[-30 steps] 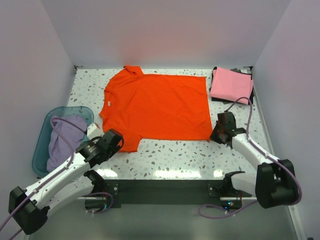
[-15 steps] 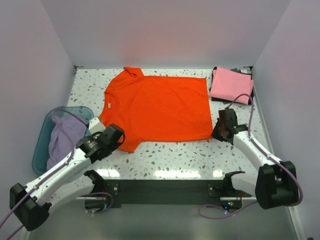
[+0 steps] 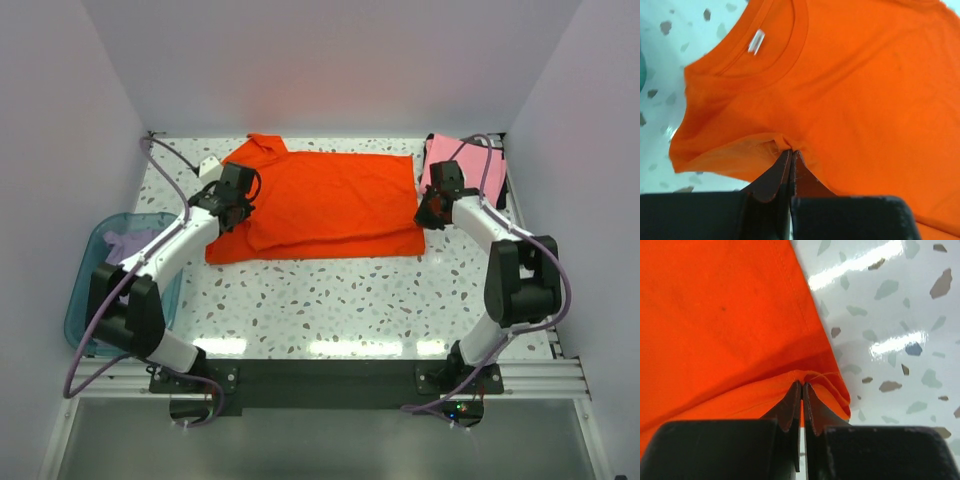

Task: Fold and stack the t-shirts
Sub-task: Fold the tshirt

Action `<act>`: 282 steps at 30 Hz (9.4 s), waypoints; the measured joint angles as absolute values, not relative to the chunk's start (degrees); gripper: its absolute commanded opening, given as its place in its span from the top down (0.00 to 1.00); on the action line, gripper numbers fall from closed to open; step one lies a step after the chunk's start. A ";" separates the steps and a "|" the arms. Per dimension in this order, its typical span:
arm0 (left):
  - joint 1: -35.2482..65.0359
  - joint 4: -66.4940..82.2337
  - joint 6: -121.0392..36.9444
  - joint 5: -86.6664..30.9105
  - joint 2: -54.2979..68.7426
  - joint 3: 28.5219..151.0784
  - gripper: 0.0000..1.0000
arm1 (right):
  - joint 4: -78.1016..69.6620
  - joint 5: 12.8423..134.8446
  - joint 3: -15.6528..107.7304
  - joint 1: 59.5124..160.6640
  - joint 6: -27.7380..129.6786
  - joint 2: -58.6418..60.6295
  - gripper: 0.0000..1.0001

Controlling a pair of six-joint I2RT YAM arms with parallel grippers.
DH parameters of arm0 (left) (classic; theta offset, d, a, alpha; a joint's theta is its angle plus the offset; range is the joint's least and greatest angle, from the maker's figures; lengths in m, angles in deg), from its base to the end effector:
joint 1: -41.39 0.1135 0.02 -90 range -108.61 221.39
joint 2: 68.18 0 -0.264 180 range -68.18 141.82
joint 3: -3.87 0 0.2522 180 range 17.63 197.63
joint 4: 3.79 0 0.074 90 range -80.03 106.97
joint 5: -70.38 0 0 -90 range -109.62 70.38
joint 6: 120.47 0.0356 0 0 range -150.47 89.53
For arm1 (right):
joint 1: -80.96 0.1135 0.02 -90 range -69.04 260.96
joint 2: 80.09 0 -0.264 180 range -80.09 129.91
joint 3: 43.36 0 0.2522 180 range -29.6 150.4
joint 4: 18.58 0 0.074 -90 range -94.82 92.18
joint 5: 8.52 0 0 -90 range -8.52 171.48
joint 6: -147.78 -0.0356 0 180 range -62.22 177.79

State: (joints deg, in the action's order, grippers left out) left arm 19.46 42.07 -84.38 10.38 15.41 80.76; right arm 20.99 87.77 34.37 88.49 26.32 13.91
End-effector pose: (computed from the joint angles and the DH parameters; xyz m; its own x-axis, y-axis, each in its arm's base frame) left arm 0.2893 -0.0973 0.2632 -0.4674 -0.5663 -0.6789 -0.5708 0.7797 -0.2574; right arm 0.3395 0.0409 0.2157 -0.7359 0.4260 -0.5263 0.3691 0.9040 0.2157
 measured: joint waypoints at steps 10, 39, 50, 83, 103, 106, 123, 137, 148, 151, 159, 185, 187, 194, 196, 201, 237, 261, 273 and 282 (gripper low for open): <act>27.13 35.84 -78.85 3.87 28.11 90.45 1.00 | 21.36 84.88 43.64 85.72 25.93 24.77 1.00; 32.16 32.93 -74.19 -6.95 43.08 103.04 1.00 | 20.86 82.92 46.39 83.00 25.71 30.08 1.00; 33.95 30.36 -72.77 -10.43 45.29 106.64 0.26 | 20.92 81.91 48.55 82.63 26.30 30.98 0.41; 29.32 29.70 -80.47 -10.51 48.37 97.57 0.85 | 20.44 83.94 42.87 97.47 27.48 21.49 0.55; 29.21 21.79 -78.52 -20.44 56.65 109.27 0.52 | 20.33 84.01 42.39 97.47 28.49 21.52 0.54; 29.21 19.12 -77.14 -22.99 56.65 109.68 0.41 | 20.42 84.53 42.39 97.47 28.59 21.52 0.54; 29.43 32.87 -86.54 -2.99 25.70 85.88 0.45 | 19.96 86.78 34.89 91.99 27.81 18.04 0.52; 29.45 39.29 -90.98 6.19 13.48 67.39 0.45 | 17.47 87.92 25.71 87.33 24.97 14.35 0.46; 30.15 35.67 -90.91 7.43 20.83 67.65 0.49 | 16.57 87.88 25.54 85.74 24.73 14.32 0.46; 30.24 35.67 -90.93 8.22 22.18 68.09 0.49 | 16.31 87.77 25.45 85.47 24.70 14.32 0.46; 30.63 35.60 -90.98 11.74 25.31 71.10 0.49 | 15.06 86.37 25.34 85.13 24.09 14.37 0.48; 33.03 37.76 -91.55 15.19 32.33 79.23 1.00 | 12.73 81.95 25.04 85.10 23.09 17.10 1.00; 33.10 38.07 -91.39 15.21 32.30 79.72 1.00 | 13.18 81.95 25.06 85.02 23.24 17.01 1.00; 33.10 42.97 -92.68 15.50 29.51 79.48 1.00 | 15.61 81.45 24.45 83.33 23.92 13.03 1.00; 33.10 44.10 -93.38 15.45 26.95 78.40 1.00 | 16.35 81.21 23.42 82.33 24.20 10.00 1.00; 33.08 46.33 -95.31 15.06 20.19 74.05 1.00 | 19.11 79.44 20.38 79.64 24.73 2.37 1.00; 32.60 31.10 -68.90 -4.39 25.27 95.15 0.38 | 24.88 78.09 39.55 84.88 31.92 6.74 0.46; 31.57 35.95 -70.08 -4.37 65.66 129.37 0.46 | 19.96 80.49 70.11 92.18 38.71 38.67 0.49; 31.57 35.78 -79.85 -4.39 65.68 127.54 0.49 | 20.00 82.26 69.67 92.10 39.70 38.80 0.49; 31.59 33.52 -82.06 -6.56 68.15 128.04 0.63 | 19.98 82.41 66.85 90.68 40.07 38.78 0.49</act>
State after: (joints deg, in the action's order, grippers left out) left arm 31.59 33.52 -82.06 -6.56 68.15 128.04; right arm 19.98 82.41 66.85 90.68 40.07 38.78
